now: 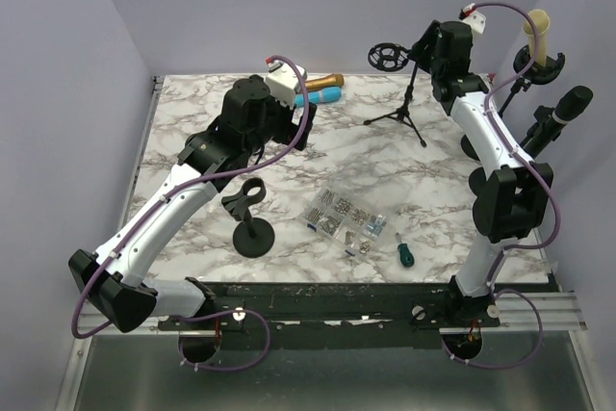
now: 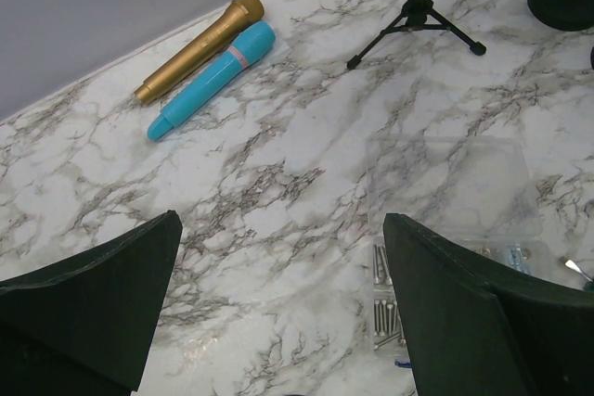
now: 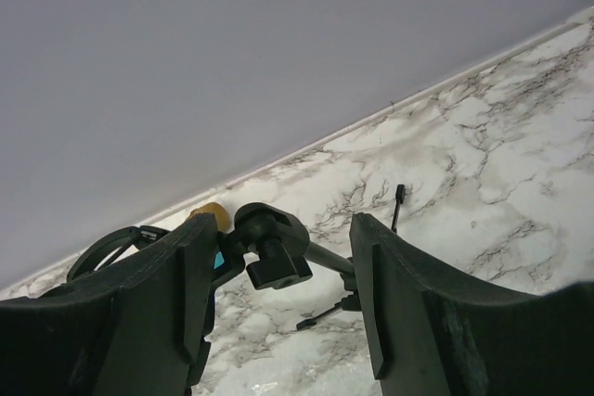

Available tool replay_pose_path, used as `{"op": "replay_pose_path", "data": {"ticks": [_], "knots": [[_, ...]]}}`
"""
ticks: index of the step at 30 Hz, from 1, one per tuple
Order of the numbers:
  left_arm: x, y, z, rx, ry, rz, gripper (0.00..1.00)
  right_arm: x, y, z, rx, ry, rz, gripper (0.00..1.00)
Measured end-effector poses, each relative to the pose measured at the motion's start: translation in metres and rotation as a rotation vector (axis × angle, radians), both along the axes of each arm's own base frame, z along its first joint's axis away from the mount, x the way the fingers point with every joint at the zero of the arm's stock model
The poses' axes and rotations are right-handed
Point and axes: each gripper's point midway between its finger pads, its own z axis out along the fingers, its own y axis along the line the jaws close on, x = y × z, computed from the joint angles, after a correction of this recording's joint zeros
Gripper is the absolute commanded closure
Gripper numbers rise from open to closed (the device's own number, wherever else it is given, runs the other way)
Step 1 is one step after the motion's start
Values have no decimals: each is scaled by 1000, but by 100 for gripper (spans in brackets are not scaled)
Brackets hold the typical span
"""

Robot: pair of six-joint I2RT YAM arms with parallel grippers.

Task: Remove the microphone from the stand

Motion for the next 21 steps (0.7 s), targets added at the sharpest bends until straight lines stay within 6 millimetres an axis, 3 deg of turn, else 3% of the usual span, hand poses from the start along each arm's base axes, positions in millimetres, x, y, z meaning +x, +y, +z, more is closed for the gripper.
{"op": "replay_pose_path", "data": {"ticks": [7, 9, 12, 21], "knots": [[-1, 0, -1, -3, 5, 0, 6, -2, 0, -12, 25, -28, -11, 35], [-1, 0, -1, -4, 6, 0, 6, -4, -1, -31, 16, 14, -14, 35], [-1, 0, -1, -4, 6, 0, 6, -16, -5, -89, -16, 161, -21, 35], [-1, 0, -1, -4, 7, -1, 6, -8, -5, -89, -28, 154, -20, 35]]}}
